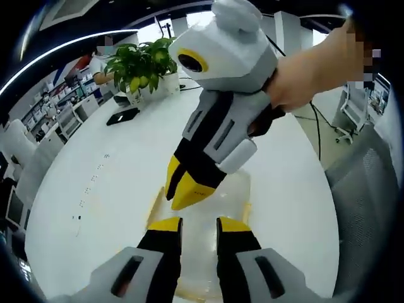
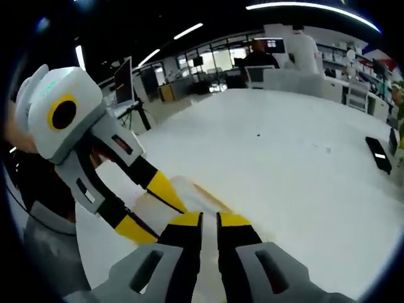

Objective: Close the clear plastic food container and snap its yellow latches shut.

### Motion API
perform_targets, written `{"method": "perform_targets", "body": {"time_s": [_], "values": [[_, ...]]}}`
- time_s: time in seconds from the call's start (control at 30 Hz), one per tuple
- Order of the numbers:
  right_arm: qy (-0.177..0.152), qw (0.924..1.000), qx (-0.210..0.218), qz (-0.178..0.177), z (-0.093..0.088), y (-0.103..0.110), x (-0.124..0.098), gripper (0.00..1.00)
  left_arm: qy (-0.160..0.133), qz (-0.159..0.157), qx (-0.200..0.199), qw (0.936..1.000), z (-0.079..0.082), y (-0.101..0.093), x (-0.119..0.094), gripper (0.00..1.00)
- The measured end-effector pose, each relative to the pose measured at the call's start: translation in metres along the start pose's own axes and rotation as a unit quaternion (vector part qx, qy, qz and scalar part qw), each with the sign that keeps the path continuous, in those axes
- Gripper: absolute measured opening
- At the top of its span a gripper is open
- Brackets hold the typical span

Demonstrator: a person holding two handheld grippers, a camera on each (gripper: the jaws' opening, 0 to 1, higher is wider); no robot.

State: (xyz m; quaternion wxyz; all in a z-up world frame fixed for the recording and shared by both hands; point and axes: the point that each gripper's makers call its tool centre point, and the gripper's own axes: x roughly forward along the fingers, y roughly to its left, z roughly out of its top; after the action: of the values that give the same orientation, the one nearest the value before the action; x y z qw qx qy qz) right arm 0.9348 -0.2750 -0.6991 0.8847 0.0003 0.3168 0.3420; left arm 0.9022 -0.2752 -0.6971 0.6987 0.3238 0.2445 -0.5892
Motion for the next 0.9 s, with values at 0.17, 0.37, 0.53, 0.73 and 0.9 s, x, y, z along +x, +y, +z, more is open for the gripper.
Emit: {"method": "perform_targets", "body": {"time_s": [0.17, 0.37, 0.53, 0.73, 0.9], "values": [[-0.002, 1.0, -0.001, 0.0, 0.004, 0.0, 0.004, 0.05, 0.003, -0.005, 0.016, 0.9999, -0.002, -0.006, 0.0, 0.14], [-0.001, 1.0, 0.0, 0.0, 0.005, -0.001, 0.006, 0.05, -0.002, -0.004, 0.014, 0.9999, -0.003, -0.008, 0.001, 0.14], [-0.001, 1.0, 0.0, 0.0, 0.005, -0.002, 0.007, 0.05, -0.004, -0.007, 0.04, 0.9992, 0.0, -0.017, 0.0, 0.15], [-0.004, 1.0, 0.006, 0.002, 0.012, -0.006, 0.008, 0.08, -0.005, -0.014, 0.084, 0.9963, 0.003, -0.026, -0.002, 0.18], [-0.001, 1.0, 0.001, 0.004, 0.016, -0.008, 0.008, 0.11, -0.002, -0.008, 0.11, 0.9939, 0.004, -0.028, -0.005, 0.19]]}}
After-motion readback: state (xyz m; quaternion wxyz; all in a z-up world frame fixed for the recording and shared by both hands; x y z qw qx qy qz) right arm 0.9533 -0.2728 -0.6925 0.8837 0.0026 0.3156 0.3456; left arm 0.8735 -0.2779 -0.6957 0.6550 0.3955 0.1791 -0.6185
